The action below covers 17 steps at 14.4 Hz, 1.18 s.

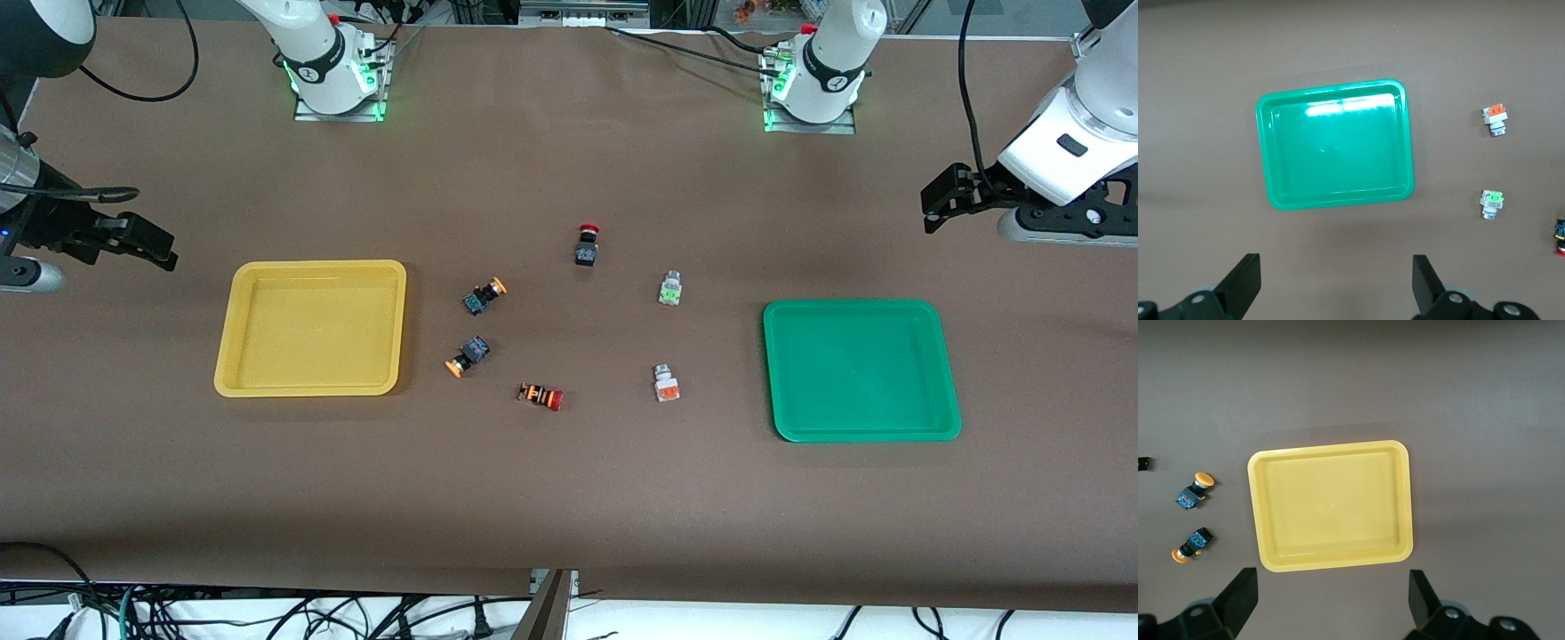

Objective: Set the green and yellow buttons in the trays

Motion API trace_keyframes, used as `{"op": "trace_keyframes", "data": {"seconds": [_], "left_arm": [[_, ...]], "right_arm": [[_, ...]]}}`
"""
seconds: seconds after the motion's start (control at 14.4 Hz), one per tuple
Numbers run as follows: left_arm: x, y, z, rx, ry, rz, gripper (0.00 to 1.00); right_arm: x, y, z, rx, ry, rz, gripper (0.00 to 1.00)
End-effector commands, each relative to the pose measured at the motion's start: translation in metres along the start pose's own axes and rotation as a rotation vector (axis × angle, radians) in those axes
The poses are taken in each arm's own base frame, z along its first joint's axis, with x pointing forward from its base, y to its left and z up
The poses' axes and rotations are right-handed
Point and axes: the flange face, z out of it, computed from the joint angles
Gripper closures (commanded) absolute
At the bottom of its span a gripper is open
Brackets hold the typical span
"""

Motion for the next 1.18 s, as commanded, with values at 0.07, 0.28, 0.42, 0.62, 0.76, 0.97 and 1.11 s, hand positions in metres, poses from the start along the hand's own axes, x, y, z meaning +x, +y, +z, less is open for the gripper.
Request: {"op": "trace_keyframes", "data": {"seconds": [0.07, 0.28, 0.42, 0.62, 0.76, 0.97, 1.11], "left_arm": [[0.000, 0.001, -0.004, -0.016, -0.011, 0.016, 0.00], [0.000, 0.001, -0.004, -0.016, -0.013, 0.016, 0.00], [0.000, 0.001, -0.004, -0.016, -0.016, 0.016, 0.00], [0.000, 0.001, -0.004, -0.015, -0.018, 0.016, 0.00], [0.000, 0.002, -0.004, -0.015, -0.018, 0.017, 0.00], [0.000, 0.002, -0.004, -0.015, -0.018, 0.017, 0.00], [-0.001, 0.002, -0.004, -0.015, -0.019, 0.017, 0.00]], "right_arm": [[0.000, 0.001, -0.003, -0.008, 0.013, -0.004, 0.00], [0.000, 0.001, -0.008, -0.007, 0.024, -0.006, 0.00], [-0.002, 0.001, -0.011, -0.007, 0.029, -0.009, 0.00], [-0.006, 0.001, -0.018, -0.006, 0.033, -0.003, 0.00], [-0.005, 0.000, -0.019, -0.007, 0.041, -0.004, 0.00], [-0.003, 0.000, -0.014, -0.007, 0.032, -0.003, 0.00], [-0.003, -0.005, -0.015, -0.006, 0.034, -0.011, 0.00]]}}
